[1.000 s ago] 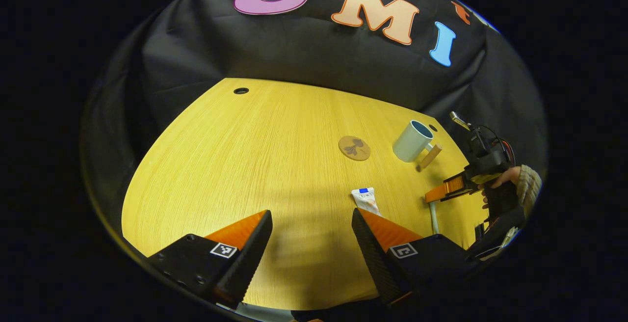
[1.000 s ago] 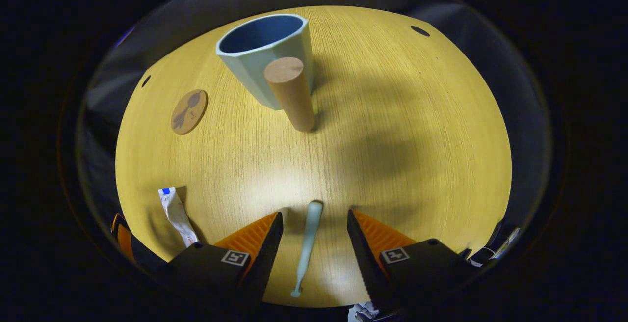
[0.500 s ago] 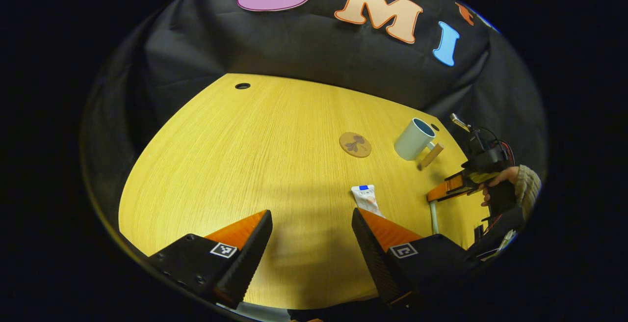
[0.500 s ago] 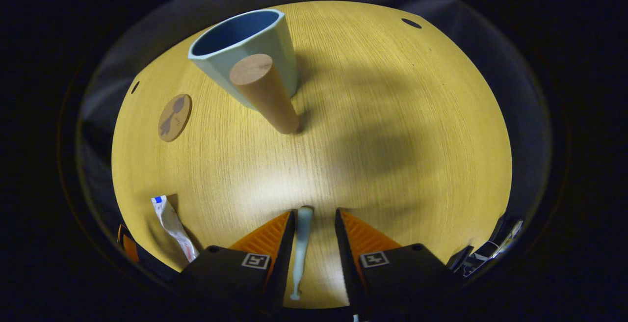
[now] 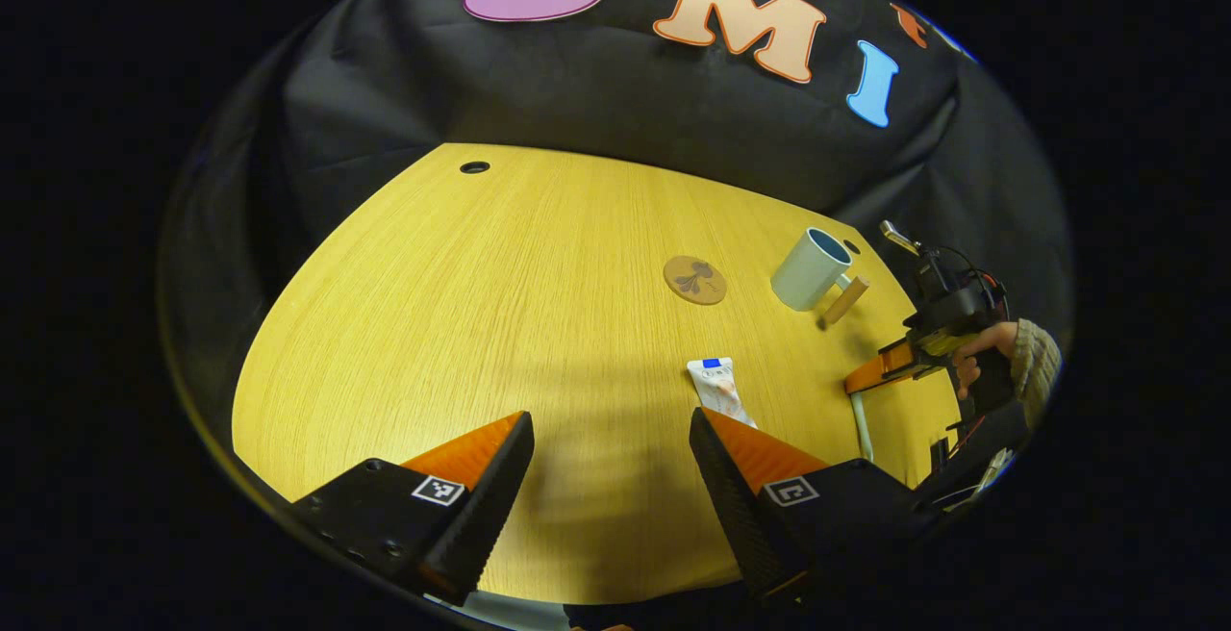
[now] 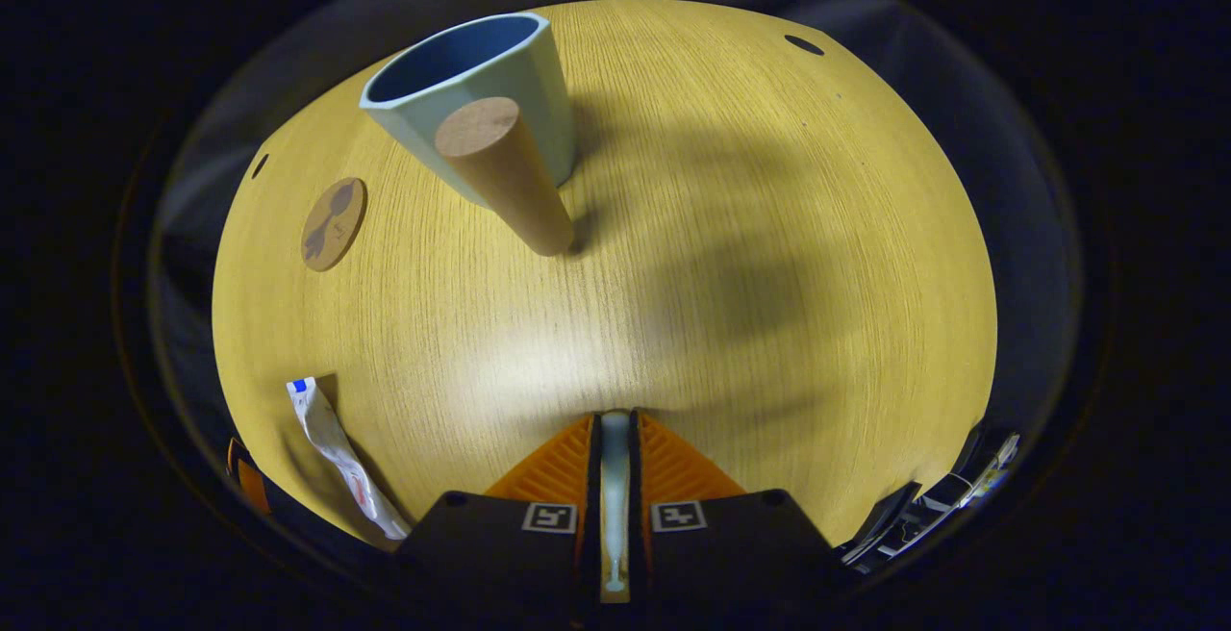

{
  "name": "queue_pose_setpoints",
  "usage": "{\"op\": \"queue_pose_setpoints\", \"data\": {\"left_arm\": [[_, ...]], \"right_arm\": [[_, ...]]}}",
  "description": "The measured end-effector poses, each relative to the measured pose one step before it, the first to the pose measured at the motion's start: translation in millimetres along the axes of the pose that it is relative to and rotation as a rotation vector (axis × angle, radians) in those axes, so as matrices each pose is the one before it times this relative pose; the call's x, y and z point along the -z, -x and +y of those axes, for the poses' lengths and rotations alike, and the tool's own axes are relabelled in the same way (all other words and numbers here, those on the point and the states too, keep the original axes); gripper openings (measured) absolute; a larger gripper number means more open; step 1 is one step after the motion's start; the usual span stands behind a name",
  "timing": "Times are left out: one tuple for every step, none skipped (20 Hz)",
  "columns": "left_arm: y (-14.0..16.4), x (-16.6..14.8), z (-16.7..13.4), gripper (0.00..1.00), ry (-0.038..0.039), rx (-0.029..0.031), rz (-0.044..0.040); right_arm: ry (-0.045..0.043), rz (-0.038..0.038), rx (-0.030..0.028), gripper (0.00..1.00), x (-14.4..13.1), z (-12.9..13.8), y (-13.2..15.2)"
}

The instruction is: Put the toothbrush and toothpaste on the desktop into the cup, then pick up the cup and place it on the coaster on the desktop.

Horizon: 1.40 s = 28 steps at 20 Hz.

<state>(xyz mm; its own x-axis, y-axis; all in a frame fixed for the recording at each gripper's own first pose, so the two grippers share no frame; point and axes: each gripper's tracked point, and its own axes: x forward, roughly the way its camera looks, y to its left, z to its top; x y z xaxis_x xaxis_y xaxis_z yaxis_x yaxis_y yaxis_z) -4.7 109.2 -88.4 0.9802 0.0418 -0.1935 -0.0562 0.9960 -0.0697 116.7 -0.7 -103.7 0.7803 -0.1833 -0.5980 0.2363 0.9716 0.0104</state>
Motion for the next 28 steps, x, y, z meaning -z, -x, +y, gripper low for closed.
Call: {"op": "queue_pose_setpoints", "data": {"left_arm": [[-0.07,1.26,-0.32,0.96,0.00041,0.00079,0.00172],[-0.16,0.06,-0.02,0.96,0.00081,0.00068,0.00098],[0.01,0.35,0.16,0.96,0.00059,-0.00051,0.00087],[0.72,0.15,0.27,0.96,-0.00041,-0.00088,-0.00002],[-0.17,-0.33,-0.51,0.96,0.00004,0.0004,-0.00137],[-0.7,-0.2,-0.83,0.96,0.00022,0.00211,0.00206],[-0.74,1.49,-1.65,0.96,0.00062,0.00122,0.00517],[-0.47,0.03,-1.97,0.96,0.00191,0.00305,0.00536],[-1.03,1.17,-2.46,0.96,0.00251,0.0038,0.00716],[-0.03,0.87,-1.96,0.96,0.00249,0.00262,0.01022],[-1.73,1.07,-3.04,0.96,0.00208,0.00317,0.01005],[-1.32,0.48,-3.69,0.96,0.00271,0.00641,0.01086],[-1.07,0.55,-4.31,0.96,0.00221,0.00793,0.01292],[-2.32,-0.32,-4.37,0.96,0.00132,0.00707,0.01081],[-2.52,-0.11,-4.37,0.96,0.0003,0.00653,0.01156],[-2.54,0.2,-4.39,0.96,0.00098,0.0054,0.01369],[-1.83,0.63,-5.21,0.96,0.00447,0.0072,0.0144],[-2.23,0.74,-5.12,0.96,0.00852,0.00858,0.01627],[-2.59,1.38,-4.77,0.96,0.01053,0.0065,0.01555],[-2.03,0.54,-4.33,0.96,0.00997,0.00345,0.01161],[-1.94,0.96,-3.19,0.95,0.00992,-0.0002,0.01044],[-2.59,0.38,-3.17,0.96,0.00911,-0.00084,0.00897],[-2.23,-0.03,-3.54,0.95,0.00796,-0.00201,0.00882],[-2.26,-0.47,-2.49,0.95,0.00865,-0.00418,0.00851],[-3.71,-0.65,-3.26,0.95,0.01015,-0.00515,0.01231],[-3.61,-1.38,-3.28,0.96,0.01013,-0.00231,0.01142],[-2.92,-0.12,-3.37,0.96,0.00993,-0.002,0.01147],[-3.68,0.3,-3.35,0.95,0.0084,-0.00271,0.01695]], "right_arm": [[0.00194,-0.00249,-0.00321,0.12,-0.09,-0.05,-0.64],[0.00165,-0.00546,-0.00259,0.11,0.55,0.54,0.41],[0.00161,-0.0067,-0.00341,0.11,0.4,-0.21,-0.48],[0.00163,-0.00946,-0.0082,0.1,-0.3,0.45,0.15],[-0.00274,-0.00767,-0.01291,0.08,0.47,0.46,0.84],[-0.01338,-0.00651,-0.02197,0.08,-0.33,1.88,1.95],[-0.01639,0.00207,-0.02833,0.07,3.35,3.29,0.63],[-0.01885,-0.00998,-0.02699,0.06,1.68,2.68,-0.68],[-0.01188,-0.01134,-0.02403,0.06,0.96,1.83,0.56],[-0.00427,-0.01811,-0.01233,0.06,0.18,0.32,5.08],[0.00418,-0.01675,0.00107,0.03,-1.06,-1.72,3.88],[0.00554,-0.02591,0.00118,0.05,-1.4,-1.98,4.17],[0.00114,-0.0287,-0.00449,0.05,-3.9,-0.69,5.56],[-0.00114,-0.0294,-0.00771,0.05,-3.33,0.4,5.5],[-0.00081,-0.02789,-0.00716,0.05,-3.21,-0.43,6.08],[0.00018,-0.02641,-0.00589,0.05,-3.5,-0.53,6.44],[0.00094,-0.02151,-0.00869,0.05,-1.84,-0.2,5.76],[-0.00589,-0.01118,-0.00713,0.05,-0.93,-0.37,5.41],[-0.01082,-0.00769,-0.0105,0.03,-0.46,-0.6,6.19],[-0.01089,-0.01215,-0.00898,0.05,-0.89,-1.5,5.64],[-0.01049,-0.01794,-0.00652,0.05,-2.91,-2.32,5.47],[-0.01131,-0.01935,-0.00766,0.05,-3.51,-2.17,5.74],[-0.01241,-0.02286,-0.00967,0.05,-4.05,-0.98,5.34],[-0.01116,-0.02007,-0.01235,0.05,-4.99,0.56,4.76],[-0.00985,-0.02285,-0.0086,0.07,-4.48,-0.68,5.54],[-0.00291,-0.019,-0.01311,0.05,-5.03,0.81,4.65],[-0.00124,-0.0231,-0.00959,0.05,-5.26,-0.13,5.01],[0.00162,-0.01929,-0.01207,0.05,-5.2,0.68,4.39]]}}
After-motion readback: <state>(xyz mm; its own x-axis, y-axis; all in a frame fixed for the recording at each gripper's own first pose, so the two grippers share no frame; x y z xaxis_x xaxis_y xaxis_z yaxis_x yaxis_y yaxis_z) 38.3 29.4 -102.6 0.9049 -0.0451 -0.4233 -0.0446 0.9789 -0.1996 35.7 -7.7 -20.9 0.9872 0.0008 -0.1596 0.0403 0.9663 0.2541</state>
